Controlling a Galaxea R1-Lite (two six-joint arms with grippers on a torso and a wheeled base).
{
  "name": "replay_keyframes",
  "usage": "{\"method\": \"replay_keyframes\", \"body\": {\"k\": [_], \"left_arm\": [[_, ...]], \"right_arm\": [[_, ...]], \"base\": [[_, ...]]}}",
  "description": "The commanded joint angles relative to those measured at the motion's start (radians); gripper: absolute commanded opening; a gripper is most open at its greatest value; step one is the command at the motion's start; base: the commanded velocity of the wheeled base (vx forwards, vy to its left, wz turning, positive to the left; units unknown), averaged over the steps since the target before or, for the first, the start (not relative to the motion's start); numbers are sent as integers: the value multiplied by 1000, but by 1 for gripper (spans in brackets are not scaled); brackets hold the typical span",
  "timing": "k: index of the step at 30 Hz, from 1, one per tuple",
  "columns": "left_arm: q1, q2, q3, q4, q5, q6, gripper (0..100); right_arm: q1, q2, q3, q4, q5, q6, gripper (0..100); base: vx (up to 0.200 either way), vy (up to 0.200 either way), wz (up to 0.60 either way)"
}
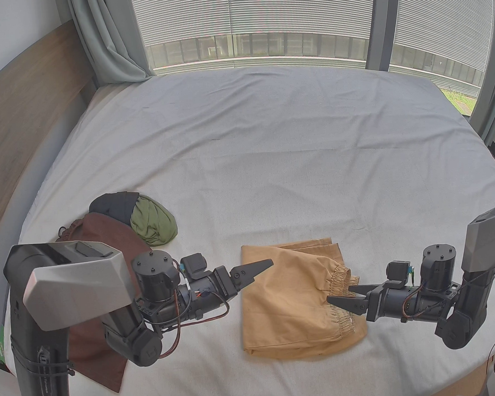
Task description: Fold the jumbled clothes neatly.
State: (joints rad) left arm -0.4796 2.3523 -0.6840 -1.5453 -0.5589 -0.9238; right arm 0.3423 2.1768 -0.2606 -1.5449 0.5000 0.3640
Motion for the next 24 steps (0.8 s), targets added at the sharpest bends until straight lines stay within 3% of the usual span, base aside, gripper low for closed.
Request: {"method": "replay_keyframes", "body": {"k": [1,4,9,19,24], "left_arm": [[38,-28,63,-1,-10,36,100],[45,-30,75,-1,-13,57,100],[99,-53,115,-2,-27,180,100],[145,-134,209,-1,-50,220,100],[184,-134,218,-2,-59,284,100]], "right_arm": [[23,47,3,-1,0,1,100],[24,52,3,-1,0,1,100],[53,74,3,-1,-1,1,100],[64,115,4,-1,-1,1,100],[64,163,9,-1,-11,-7,100]], "base": [[0,0,0],[0,0,0],[0,0,0],[0,0,0],[0,0,0]]}}
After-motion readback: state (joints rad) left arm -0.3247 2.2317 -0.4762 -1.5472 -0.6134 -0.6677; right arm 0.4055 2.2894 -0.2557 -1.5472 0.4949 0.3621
